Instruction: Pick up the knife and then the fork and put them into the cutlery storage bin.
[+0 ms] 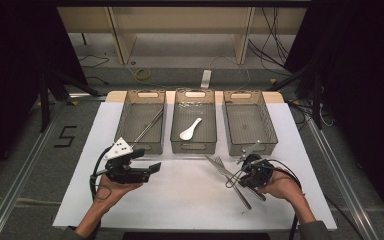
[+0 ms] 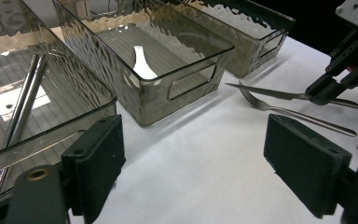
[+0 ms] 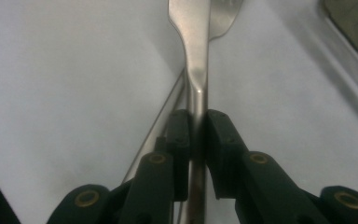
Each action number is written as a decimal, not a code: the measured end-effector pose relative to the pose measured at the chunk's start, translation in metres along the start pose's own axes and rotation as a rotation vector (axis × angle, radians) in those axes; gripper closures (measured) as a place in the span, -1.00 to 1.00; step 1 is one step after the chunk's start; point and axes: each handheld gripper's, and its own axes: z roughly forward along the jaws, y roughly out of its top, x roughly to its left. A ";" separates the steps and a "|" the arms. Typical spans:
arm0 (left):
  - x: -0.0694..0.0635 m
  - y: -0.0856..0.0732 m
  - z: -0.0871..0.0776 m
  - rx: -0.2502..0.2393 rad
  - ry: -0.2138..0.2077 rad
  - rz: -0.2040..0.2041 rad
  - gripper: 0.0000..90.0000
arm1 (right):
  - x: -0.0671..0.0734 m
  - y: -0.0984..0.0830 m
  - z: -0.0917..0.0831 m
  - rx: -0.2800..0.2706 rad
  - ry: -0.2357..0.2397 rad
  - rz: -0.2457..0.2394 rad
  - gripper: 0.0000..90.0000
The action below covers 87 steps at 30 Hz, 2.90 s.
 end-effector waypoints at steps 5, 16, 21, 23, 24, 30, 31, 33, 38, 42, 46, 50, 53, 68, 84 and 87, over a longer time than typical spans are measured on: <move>0.001 0.000 -0.001 -0.009 0.000 -0.003 -0.56 | -0.002 0.001 -0.013 -0.059 0.003 0.005 0.79; 0.001 0.000 -0.002 -0.031 -0.005 -0.006 -0.56 | -0.013 0.005 -0.031 -0.153 -0.021 0.018 0.79; 0.002 0.000 -0.003 -0.043 0.001 -0.010 -0.56 | -0.019 0.012 -0.037 -0.185 -0.035 0.021 0.79; 0.002 0.000 -0.004 -0.048 0.003 -0.011 -0.56 | -0.023 0.016 -0.039 -0.192 -0.040 0.026 0.79; 0.002 0.000 -0.004 -0.051 0.004 -0.009 -0.56 | -0.024 0.018 -0.040 -0.196 -0.042 0.031 0.79; 0.003 0.000 -0.006 -0.062 0.009 -0.016 -0.56 | -0.038 0.027 -0.047 -0.238 -0.056 0.064 0.79; 0.003 0.000 -0.006 -0.063 0.008 -0.015 -0.56 | -0.040 0.028 -0.049 -0.242 -0.058 0.067 0.79; 0.003 0.000 -0.006 -0.065 0.009 -0.015 -0.56 | -0.044 0.031 -0.051 -0.248 -0.063 0.076 0.79; 0.004 0.000 -0.007 -0.073 0.013 -0.015 -0.56 | -0.053 0.038 -0.055 -0.252 -0.074 0.095 0.79; 0.004 0.000 -0.007 -0.080 0.017 -0.018 -0.56 | -0.059 0.046 -0.057 -0.263 -0.080 0.097 0.79; 0.005 0.000 -0.007 -0.079 0.018 -0.019 -0.56 | -0.064 0.051 -0.062 -0.275 -0.086 0.119 0.79; 0.004 0.000 -0.007 -0.083 0.018 -0.020 -0.56 | -0.073 0.056 -0.065 -0.286 -0.106 0.157 0.79; 0.004 0.000 -0.007 -0.084 0.019 -0.022 -0.56 | -0.081 0.059 -0.066 -0.289 -0.114 0.177 0.79; 0.004 0.000 -0.007 -0.087 0.019 -0.020 -0.56 | -0.108 0.076 -0.065 -0.278 -0.140 0.249 0.79; 0.005 0.001 -0.009 -0.100 0.019 -0.019 -0.56 | -0.128 0.082 -0.058 -0.266 -0.173 0.343 0.79; 0.005 0.001 -0.009 -0.102 0.019 -0.018 -0.56 | -0.130 0.082 -0.055 -0.259 -0.179 0.359 0.79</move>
